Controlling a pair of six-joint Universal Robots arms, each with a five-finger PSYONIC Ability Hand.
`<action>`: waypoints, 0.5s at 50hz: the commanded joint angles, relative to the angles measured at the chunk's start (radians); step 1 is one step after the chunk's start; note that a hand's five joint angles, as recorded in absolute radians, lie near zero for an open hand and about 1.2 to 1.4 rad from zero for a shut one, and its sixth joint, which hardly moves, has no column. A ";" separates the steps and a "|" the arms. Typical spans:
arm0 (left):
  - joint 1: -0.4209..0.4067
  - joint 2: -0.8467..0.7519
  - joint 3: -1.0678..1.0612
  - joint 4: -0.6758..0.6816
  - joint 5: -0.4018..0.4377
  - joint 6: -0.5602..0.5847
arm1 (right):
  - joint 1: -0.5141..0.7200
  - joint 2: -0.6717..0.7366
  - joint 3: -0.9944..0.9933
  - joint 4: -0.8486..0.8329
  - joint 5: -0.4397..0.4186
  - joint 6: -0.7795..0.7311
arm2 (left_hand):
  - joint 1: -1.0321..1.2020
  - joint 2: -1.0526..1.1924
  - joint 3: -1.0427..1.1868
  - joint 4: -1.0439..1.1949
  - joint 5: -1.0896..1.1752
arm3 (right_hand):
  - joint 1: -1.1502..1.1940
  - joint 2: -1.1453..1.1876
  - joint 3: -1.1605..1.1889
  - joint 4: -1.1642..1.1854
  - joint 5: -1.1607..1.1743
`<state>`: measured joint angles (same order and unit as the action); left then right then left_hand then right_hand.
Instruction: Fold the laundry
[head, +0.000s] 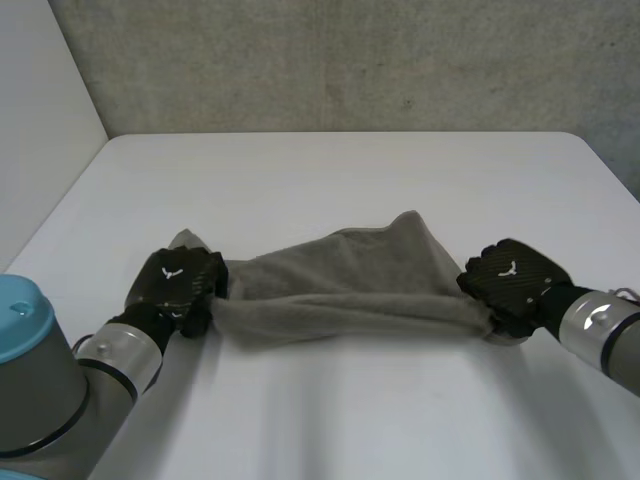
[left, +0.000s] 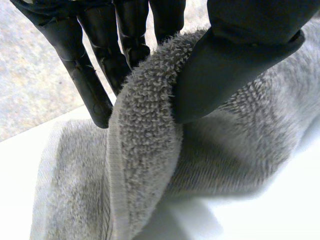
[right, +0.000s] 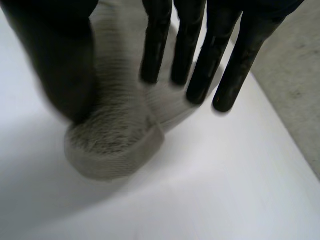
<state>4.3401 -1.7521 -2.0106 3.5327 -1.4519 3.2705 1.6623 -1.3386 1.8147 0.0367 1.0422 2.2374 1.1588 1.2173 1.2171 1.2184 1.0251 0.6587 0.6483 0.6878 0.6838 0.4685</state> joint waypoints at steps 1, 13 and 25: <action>0.012 0.039 -0.019 0.002 -0.001 0.000 | -0.026 -0.106 -0.021 0.017 -0.039 0.224 | 0.238 0.179 0.179 0.178 0.197 | -0.484 -0.474 -0.513 -0.509 -0.469; 0.012 0.045 -0.053 0.003 -0.001 -0.002 | -0.021 -0.093 -0.156 0.069 -0.022 0.700 | 0.238 0.179 0.179 0.178 0.197 | -0.484 -0.474 -0.513 -0.509 -0.469; 0.015 0.045 -0.063 0.005 -0.001 -0.002 | 0.017 0.003 -0.114 0.118 -0.011 0.593 | 0.238 0.179 0.179 0.178 0.197 | -0.484 -0.474 -0.513 -0.509 -0.469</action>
<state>4.3538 -1.7072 -2.0726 3.5370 -1.4530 3.2689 1.6618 -1.3805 1.6752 0.1569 1.0221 2.9128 1.1588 1.2173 1.2171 1.2184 1.0251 0.2355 0.2452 0.2413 0.2549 0.0608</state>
